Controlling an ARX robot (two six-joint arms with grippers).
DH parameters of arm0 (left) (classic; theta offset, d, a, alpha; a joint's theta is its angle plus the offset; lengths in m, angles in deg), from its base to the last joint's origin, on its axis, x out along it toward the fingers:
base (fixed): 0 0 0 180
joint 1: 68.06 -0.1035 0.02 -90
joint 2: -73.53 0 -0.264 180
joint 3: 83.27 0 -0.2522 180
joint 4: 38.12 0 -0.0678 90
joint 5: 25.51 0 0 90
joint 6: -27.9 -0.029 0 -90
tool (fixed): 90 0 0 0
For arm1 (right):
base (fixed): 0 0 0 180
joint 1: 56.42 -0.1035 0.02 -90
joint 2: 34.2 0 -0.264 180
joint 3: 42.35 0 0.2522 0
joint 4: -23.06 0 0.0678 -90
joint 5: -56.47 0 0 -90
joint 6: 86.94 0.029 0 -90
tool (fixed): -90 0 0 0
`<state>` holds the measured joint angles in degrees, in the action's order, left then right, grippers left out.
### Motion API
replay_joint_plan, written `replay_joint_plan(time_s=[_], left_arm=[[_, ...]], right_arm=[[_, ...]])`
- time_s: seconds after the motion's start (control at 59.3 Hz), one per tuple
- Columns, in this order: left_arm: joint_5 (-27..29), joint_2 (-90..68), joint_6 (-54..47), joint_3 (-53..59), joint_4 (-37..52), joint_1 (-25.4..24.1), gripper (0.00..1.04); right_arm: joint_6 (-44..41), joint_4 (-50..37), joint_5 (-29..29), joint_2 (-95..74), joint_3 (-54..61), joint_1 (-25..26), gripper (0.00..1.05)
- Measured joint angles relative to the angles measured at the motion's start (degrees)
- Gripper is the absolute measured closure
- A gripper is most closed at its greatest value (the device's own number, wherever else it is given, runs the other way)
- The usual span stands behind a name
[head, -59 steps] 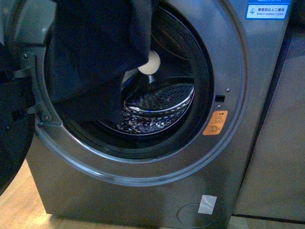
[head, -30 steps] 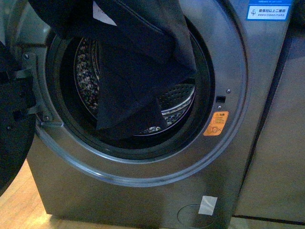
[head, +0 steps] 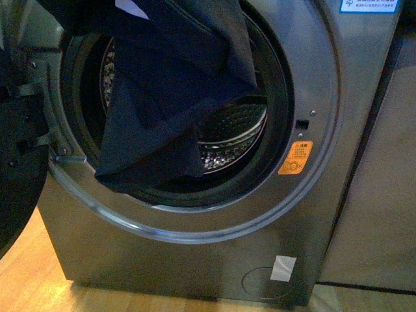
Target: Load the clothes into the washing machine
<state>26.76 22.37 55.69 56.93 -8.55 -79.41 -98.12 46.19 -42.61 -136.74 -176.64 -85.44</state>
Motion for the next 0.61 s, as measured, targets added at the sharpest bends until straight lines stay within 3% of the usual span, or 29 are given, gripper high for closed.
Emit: replay_joint_plan(time_s=[0.354, 0.607], left_arm=[[-6.3, -33.8, 18.6, -15.0, 22.4, 5.2, 0.07], [-8.5, -45.0, 20.0, -23.0, 29.3, 9.0, 0.07]], right_arm=[[0.0, 0.0, 0.0, 0.0, 0.0, 0.0, 0.93], [0.0, 0.0, 0.0, 0.0, 0.0, 0.0, 0.93]])
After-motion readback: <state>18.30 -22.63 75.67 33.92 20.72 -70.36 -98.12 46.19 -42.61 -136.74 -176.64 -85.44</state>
